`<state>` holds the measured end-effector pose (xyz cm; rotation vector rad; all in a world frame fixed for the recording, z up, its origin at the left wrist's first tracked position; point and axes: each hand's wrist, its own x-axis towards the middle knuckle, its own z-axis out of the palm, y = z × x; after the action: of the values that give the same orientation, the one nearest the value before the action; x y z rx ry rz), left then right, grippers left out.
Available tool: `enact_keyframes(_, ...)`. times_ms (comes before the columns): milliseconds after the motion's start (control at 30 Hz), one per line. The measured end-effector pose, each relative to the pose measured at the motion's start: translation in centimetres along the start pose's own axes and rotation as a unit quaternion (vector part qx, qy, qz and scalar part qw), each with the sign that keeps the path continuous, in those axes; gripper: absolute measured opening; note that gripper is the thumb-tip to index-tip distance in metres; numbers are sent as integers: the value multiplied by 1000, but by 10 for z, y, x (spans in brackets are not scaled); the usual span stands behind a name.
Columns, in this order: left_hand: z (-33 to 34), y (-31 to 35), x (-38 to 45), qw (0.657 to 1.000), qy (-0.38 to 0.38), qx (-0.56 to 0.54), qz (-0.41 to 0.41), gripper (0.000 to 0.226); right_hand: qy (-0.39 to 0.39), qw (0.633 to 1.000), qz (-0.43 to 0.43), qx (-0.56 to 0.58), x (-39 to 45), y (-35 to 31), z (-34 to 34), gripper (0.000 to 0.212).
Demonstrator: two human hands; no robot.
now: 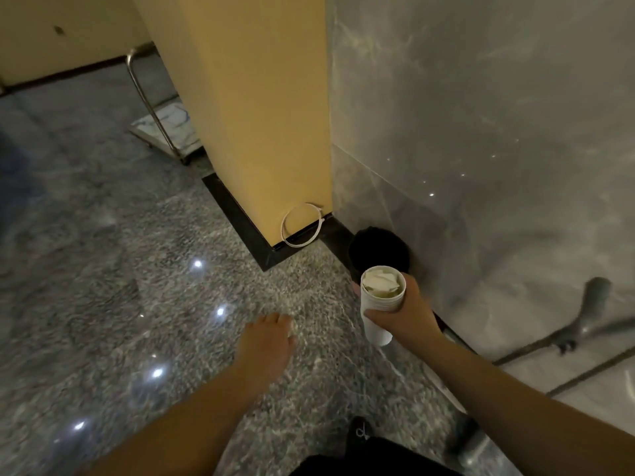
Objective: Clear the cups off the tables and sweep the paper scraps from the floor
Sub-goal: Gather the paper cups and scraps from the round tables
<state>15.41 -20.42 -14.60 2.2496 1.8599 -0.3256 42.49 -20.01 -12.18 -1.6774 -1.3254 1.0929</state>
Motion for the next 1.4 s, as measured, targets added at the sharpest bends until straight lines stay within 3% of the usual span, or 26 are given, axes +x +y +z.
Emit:
enact_keyframes(333, -45, -17, 128, 999, -34, 14, 17, 49, 8, 1000, -8, 4, 130, -22, -5, 77)
enact_keyframes(700, -70, -27, 333, 989, -72, 40, 126, 45, 129, 987, 93, -14, 262, -1, -7, 74)
enact_keyframes(900, -74, -22, 437, 974, -130, 41, 182, 49, 182, 970, 160, 7, 318, 7, 1, 74)
enact_keyframes(1233, 3, 4, 530, 943, -271, -88, 170, 55, 203, 936, 280, 65, 358, 88, 9, 80)
enact_keyframes(1400, 67, 22, 578, 939, -284, -150, 125, 56, 192, 927, 314, 69, 410, 154, 28, 88)
